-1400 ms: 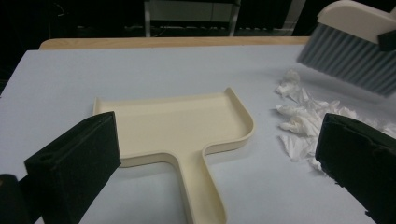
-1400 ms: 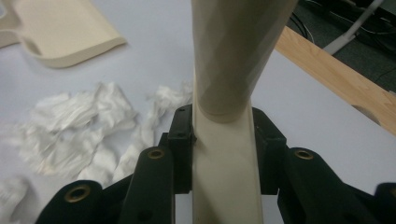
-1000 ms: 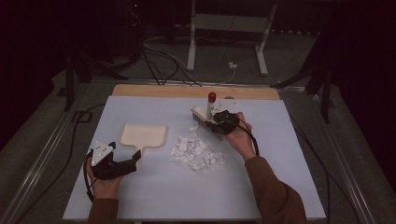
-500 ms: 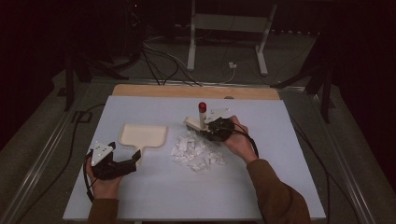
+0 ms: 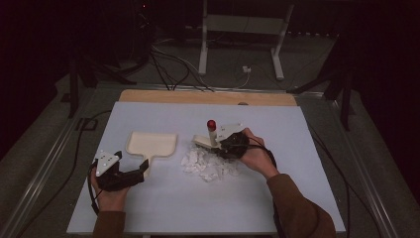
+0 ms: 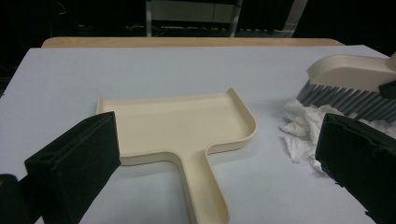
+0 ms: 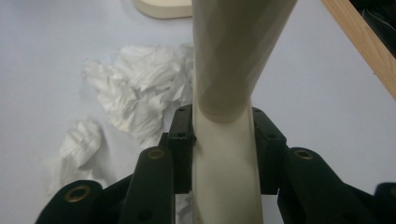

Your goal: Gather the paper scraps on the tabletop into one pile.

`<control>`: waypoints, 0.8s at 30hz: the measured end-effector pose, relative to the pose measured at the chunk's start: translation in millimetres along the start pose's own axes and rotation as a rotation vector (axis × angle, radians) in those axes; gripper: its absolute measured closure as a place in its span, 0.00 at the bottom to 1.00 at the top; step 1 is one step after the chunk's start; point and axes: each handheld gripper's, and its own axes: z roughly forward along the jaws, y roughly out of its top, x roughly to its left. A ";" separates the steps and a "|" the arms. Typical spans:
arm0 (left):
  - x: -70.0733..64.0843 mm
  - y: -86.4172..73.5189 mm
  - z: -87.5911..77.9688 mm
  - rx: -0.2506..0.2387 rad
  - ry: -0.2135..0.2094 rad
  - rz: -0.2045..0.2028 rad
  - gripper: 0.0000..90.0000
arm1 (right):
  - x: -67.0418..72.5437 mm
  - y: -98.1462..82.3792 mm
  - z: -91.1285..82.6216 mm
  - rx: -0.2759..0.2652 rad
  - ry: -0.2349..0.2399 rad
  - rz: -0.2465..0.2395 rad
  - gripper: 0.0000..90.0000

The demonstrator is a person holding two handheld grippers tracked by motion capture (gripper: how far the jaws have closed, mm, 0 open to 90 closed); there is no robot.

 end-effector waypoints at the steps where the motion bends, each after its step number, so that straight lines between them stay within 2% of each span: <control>1: 0.0 0.0 -0.1 -0.001 0.000 -0.001 0.01 | 0.9 -0.5 -1.5 0.003 0.005 -0.005 0.75; 8: 1.5 -0.3 -1.4 -0.002 0.001 -0.007 0.01 | 1.1 -8.4 -11.8 -0.002 0.041 -0.028 0.75; 13: 1.4 -0.5 -1.2 -0.002 0.000 -0.009 0.01 | -2.4 -17.2 -21.8 -0.016 0.060 -0.022 0.75; 16: 1.3 -0.6 -0.8 -0.001 0.000 -0.009 0.01 | -6.1 -20.9 -27.2 -0.027 0.038 -0.005 0.75; 20: 1.0 -0.8 -0.5 0.000 -0.002 -0.007 0.01 | -12.3 -25.4 -34.9 -0.054 0.001 0.041 0.75; 24: 1.0 -0.9 -0.5 0.000 -0.002 -0.008 0.01 | -16.3 -27.5 -39.7 -0.069 -0.064 0.128 0.75</control>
